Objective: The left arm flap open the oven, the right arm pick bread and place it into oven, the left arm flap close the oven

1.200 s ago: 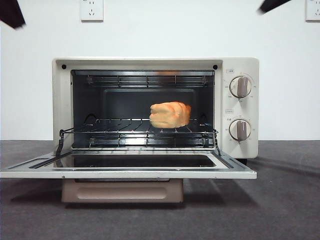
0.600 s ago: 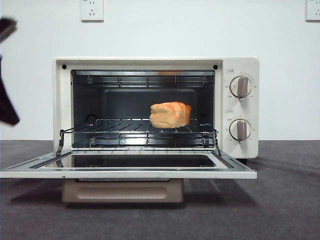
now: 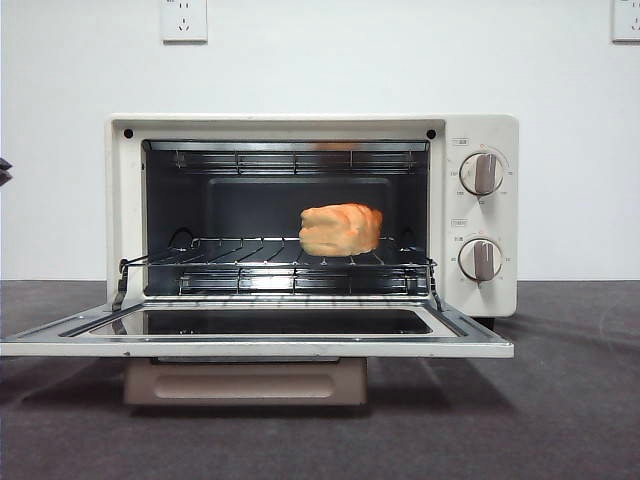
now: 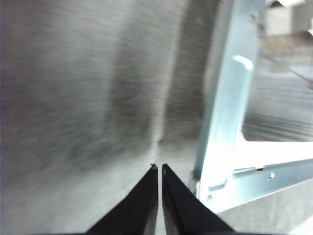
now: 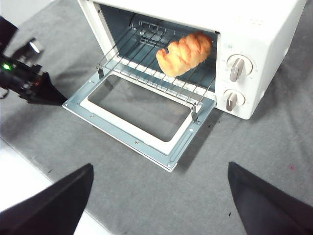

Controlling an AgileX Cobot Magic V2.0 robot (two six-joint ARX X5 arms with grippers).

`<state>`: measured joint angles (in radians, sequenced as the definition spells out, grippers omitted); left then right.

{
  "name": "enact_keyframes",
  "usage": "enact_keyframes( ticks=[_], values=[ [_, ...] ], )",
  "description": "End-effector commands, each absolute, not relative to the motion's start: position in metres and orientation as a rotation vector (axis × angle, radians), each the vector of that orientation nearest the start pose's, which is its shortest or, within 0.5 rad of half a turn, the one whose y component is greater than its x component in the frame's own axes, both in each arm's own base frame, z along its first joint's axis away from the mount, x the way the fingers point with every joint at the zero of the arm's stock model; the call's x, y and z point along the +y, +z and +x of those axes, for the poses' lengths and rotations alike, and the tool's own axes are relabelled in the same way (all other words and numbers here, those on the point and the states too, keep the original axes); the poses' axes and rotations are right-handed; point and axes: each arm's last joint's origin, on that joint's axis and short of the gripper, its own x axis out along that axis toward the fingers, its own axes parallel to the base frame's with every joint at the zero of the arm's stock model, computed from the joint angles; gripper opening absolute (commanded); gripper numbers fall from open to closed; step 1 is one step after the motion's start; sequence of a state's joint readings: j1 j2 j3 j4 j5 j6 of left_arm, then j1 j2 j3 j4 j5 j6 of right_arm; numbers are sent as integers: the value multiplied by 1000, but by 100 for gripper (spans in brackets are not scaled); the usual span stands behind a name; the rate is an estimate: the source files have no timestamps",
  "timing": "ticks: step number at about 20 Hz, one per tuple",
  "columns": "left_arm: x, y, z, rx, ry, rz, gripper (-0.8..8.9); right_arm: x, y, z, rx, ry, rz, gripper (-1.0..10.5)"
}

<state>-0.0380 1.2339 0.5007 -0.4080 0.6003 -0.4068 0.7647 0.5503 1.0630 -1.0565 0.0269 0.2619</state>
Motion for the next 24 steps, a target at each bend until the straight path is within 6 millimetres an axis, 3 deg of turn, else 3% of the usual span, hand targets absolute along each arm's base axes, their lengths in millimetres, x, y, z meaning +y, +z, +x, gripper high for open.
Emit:
enact_keyframes(
  ticks=[1, 15, 24],
  values=[
    [-26, 141, 195, 1269, -338, -684, 13, 42, 370, 44, 574, 657, 40, 437],
    [-31, 142, 199, 1263, -459, -762, 14, 42, 371, 45, 562, 625, 79, 437],
    [-34, 169, 220, 1133, -571, -840, 15, 42, 373, 46, 554, 625, 98, 437]
  ],
)
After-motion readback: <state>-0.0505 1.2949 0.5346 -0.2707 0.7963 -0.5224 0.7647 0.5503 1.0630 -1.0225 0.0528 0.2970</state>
